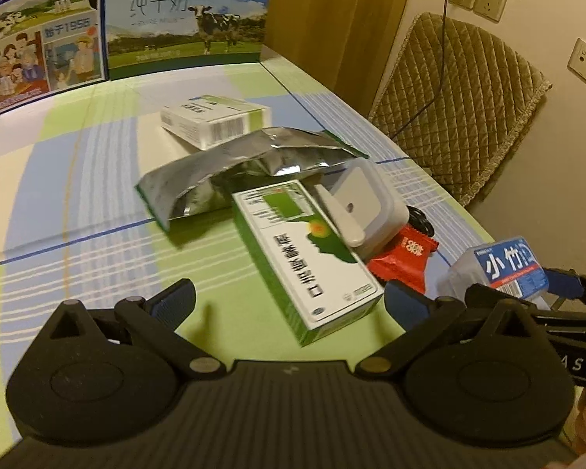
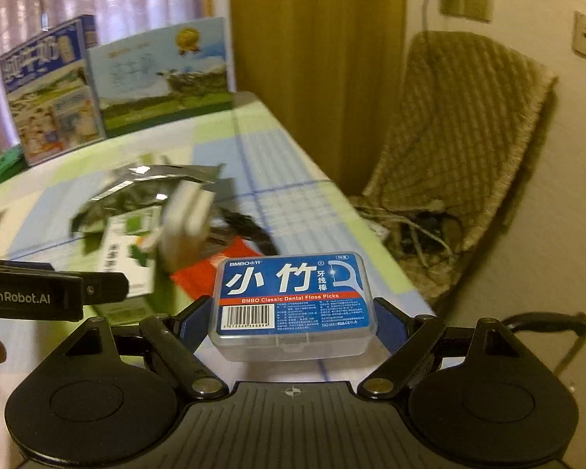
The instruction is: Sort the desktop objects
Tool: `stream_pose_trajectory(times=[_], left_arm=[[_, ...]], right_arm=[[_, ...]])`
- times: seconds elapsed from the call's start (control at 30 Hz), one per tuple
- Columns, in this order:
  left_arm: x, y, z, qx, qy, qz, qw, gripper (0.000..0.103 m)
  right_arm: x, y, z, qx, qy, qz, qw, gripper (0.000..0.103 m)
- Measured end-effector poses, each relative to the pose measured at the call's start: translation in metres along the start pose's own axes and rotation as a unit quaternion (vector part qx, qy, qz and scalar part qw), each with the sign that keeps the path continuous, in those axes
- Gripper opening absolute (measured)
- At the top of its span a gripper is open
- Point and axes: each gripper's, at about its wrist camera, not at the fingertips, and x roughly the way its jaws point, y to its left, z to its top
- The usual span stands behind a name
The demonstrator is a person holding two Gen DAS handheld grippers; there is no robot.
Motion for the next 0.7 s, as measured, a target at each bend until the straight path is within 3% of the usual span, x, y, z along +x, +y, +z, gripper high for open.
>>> stream_pose_trajectory(times=[0.3, 0.4, 0.43, 0.53, 0.7], left_arm=[[0.028, -0.013, 0.002, -0.002, 0.008, -0.006, 1.0, 0.091], [0.033, -0.014, 0.001, 0.0, 0.007, 0.007, 1.0, 0.078], [0.033, -0.014, 0.0, 0.004, 0.005, 0.01, 0.9999, 0.068], [0.027, -0.01, -0.001, -0.001, 0.01, 0.024, 0.9997, 0.056], [0.003, -0.007, -0.011, 0.018, 0.023, 0.054, 0.9981, 0.051]], right_arm=[[0.005, -0.013, -0.003, 0.021, 0.012, -0.011, 1.0, 0.083], [0.006, -0.012, -0.004, 0.02, 0.012, -0.012, 1.0, 0.083], [0.007, -0.012, -0.004, 0.021, 0.013, -0.013, 1.0, 0.083], [0.01, -0.012, -0.004, 0.025, 0.016, -0.009, 1.0, 0.083], [0.004, 0.0, -0.006, 0.006, 0.008, 0.022, 1.0, 0.083]])
